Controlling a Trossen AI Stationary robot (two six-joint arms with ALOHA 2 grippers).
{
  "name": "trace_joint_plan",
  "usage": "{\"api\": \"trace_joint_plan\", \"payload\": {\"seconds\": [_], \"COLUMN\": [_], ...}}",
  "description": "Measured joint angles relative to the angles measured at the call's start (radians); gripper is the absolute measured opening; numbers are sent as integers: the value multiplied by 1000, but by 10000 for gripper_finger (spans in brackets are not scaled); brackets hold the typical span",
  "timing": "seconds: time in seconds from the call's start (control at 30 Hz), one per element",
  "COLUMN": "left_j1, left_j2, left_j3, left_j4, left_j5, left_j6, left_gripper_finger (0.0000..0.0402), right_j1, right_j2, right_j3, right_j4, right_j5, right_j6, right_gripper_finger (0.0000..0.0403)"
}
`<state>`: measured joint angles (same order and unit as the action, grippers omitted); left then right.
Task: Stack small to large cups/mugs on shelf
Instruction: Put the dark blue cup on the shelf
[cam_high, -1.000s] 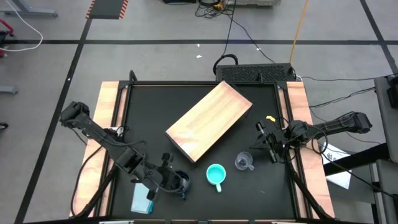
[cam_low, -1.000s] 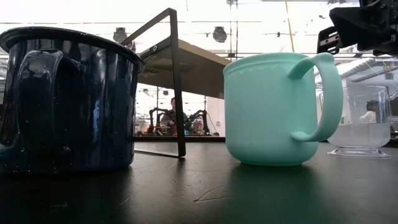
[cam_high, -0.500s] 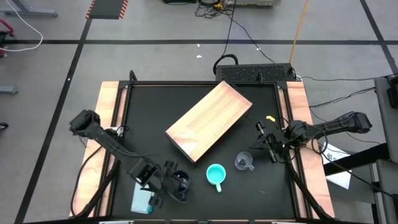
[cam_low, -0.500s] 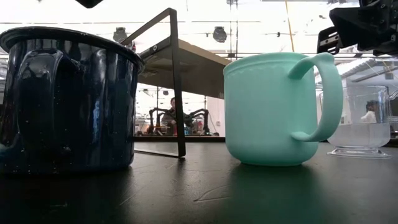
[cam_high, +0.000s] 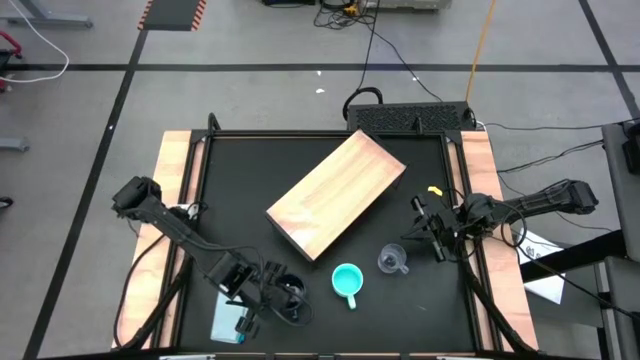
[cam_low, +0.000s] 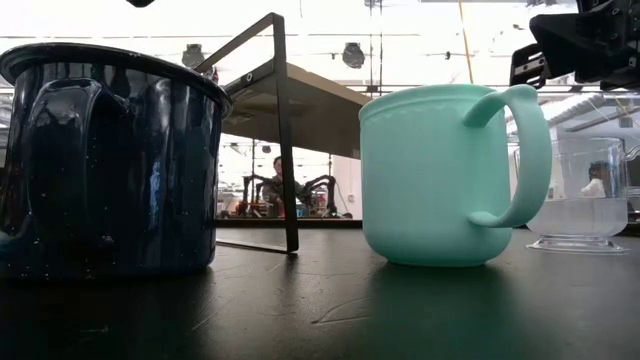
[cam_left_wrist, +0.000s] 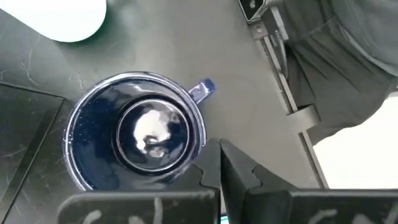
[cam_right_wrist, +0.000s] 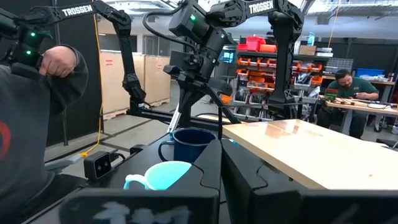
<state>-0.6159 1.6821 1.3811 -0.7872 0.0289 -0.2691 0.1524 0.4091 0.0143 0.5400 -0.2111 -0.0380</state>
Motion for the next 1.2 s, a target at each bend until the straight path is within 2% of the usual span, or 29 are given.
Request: {"api": "trace_joint_plan", "payload": {"seconds": [0.3, 0.63, 1.2], "left_j1": [0, 0, 0], "left_j2": [0, 0, 0], "left_j3": [0, -1, -40], "left_j4": [-1, -3, 36], "left_j5": [-11, -8, -37], "left_j6": [21, 6, -21], "left_gripper_finger": [4, 37, 142], "right_j1": [0, 0, 0], "right_j2": [0, -1, 0], "right_j3": [0, 0, 0], "right_j4": [2, 10, 10], "right_j5": [0, 0, 0], "right_j6": [0, 0, 0], "right_gripper_finger": [0, 0, 0]}}
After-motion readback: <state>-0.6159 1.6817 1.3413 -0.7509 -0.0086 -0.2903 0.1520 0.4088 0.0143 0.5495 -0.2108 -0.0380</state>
